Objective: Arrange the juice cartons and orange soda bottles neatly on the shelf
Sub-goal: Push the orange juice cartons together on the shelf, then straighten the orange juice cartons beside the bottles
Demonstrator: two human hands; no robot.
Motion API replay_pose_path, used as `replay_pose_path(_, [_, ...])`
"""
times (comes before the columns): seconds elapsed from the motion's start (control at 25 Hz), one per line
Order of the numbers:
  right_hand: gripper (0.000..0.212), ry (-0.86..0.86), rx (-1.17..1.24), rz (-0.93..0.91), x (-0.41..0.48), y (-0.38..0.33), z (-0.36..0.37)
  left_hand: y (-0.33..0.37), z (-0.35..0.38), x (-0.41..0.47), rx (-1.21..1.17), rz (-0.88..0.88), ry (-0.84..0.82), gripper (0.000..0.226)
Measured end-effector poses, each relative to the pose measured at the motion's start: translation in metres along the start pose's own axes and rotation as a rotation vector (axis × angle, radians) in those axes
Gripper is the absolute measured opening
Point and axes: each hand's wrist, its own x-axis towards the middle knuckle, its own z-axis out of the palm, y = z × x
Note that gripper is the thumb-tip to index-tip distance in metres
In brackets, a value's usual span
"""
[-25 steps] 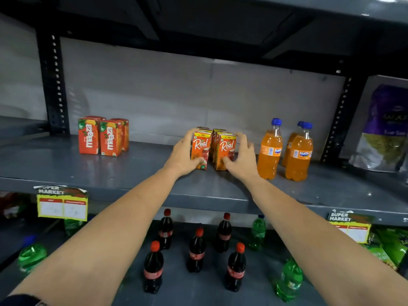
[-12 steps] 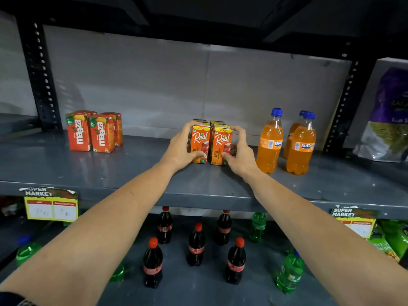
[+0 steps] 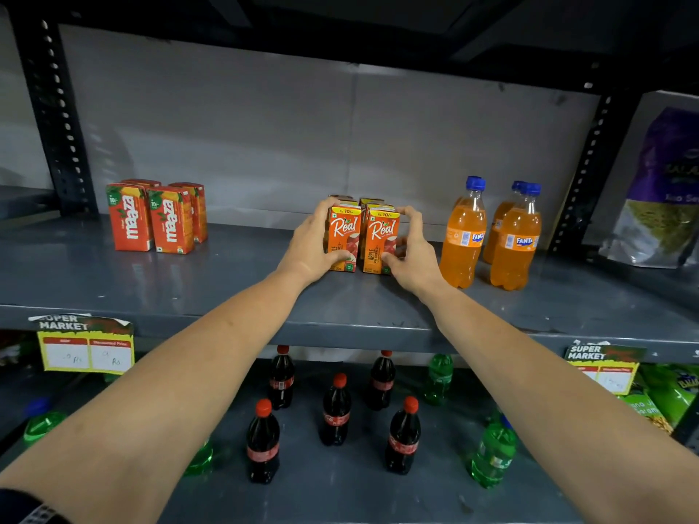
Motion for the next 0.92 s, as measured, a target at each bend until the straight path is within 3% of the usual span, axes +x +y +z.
replay_pose_path(0.24, [0.075, -0.003, 0.015, 0.006, 0.001, 0.001, 0.001, 0.001, 0.000, -0.001, -0.006, -0.006, 0.002, 0.090])
replay_pose_path(0.4, [0.079, 0.172, -0.033, -0.040, -0.005, -0.002, 0.001, 0.009, -0.002, -0.009, 0.062, -0.033, 0.100, 0.099])
replay_pose_path(0.52, [0.045, 0.261, -0.265, -0.069, -0.017, -0.006, 0.000, 0.014, -0.006, -0.022, 0.212, -0.063, 0.157, 0.103])
replay_pose_path(0.64, [0.012, 0.238, -0.308, -0.012, -0.035, -0.004, -0.017, 0.025, -0.008, -0.039, 0.280, -0.050, 0.212, 0.091])
replay_pose_path(0.8, [0.042, 0.253, -0.179, 0.038, -0.059, 0.024, -0.056, 0.058, 0.006, -0.055, 0.187, -0.016, 0.243, 0.067])
replay_pose_path(0.92, [0.046, 0.282, -0.186, -0.018, -0.073, 0.053, -0.095, 0.092, 0.046, -0.059, 0.006, 0.029, 0.245, 0.059])
